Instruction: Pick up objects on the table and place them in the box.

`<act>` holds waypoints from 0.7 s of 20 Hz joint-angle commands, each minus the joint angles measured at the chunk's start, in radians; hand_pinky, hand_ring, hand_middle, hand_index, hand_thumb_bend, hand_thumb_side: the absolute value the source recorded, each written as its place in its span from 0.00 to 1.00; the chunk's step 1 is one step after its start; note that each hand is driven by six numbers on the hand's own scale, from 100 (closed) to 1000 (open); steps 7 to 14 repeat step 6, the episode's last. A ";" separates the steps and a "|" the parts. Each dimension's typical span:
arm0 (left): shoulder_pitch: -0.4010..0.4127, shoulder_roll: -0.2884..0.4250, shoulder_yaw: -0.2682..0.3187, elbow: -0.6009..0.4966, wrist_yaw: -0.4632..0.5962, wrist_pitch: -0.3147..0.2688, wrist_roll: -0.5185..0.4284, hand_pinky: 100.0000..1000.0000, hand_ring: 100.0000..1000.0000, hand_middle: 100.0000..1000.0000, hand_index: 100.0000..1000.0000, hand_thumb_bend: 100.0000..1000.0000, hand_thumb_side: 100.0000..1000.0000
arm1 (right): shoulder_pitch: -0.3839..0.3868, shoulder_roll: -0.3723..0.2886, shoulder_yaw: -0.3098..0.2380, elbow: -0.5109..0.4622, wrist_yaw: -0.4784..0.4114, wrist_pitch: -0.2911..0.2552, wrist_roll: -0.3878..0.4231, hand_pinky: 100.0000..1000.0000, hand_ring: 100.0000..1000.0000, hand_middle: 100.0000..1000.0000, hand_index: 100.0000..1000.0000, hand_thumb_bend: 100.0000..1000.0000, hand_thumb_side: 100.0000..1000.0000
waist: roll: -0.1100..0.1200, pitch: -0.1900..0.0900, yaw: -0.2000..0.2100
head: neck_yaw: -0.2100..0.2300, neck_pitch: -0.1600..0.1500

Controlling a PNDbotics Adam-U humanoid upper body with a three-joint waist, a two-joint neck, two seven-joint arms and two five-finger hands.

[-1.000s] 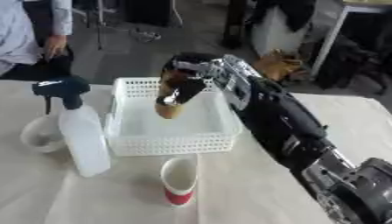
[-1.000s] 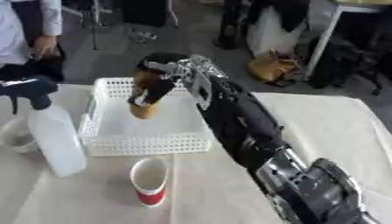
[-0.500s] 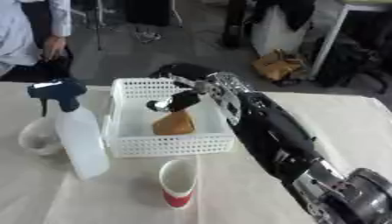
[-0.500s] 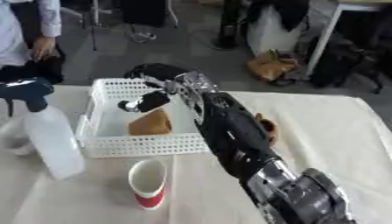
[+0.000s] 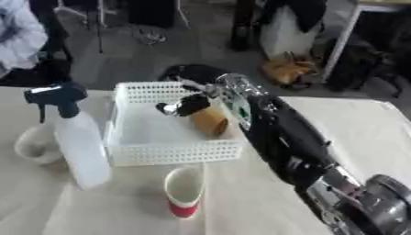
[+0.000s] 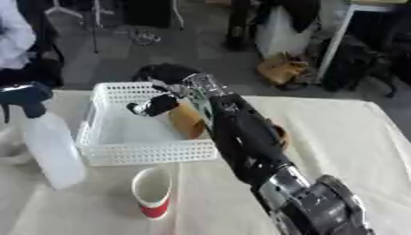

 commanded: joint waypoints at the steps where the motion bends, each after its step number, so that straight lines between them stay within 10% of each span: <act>1: -0.010 0.016 -0.001 -0.015 0.005 0.001 -0.003 1.00 0.91 0.77 0.77 0.00 1.00 | -0.035 -0.029 -0.012 -0.008 0.010 0.004 -0.009 0.85 0.94 0.89 0.95 0.23 0.83 | 0.005 -0.019 -0.003 | 0.001 -0.003; 14: -0.008 0.020 0.005 -0.015 0.001 0.005 0.001 1.00 0.91 0.78 0.77 0.00 1.00 | -0.041 -0.054 -0.014 -0.034 -0.028 0.003 -0.003 0.83 0.92 0.88 0.95 0.22 0.85 | 0.011 -0.023 -0.013 | 0.014 0.002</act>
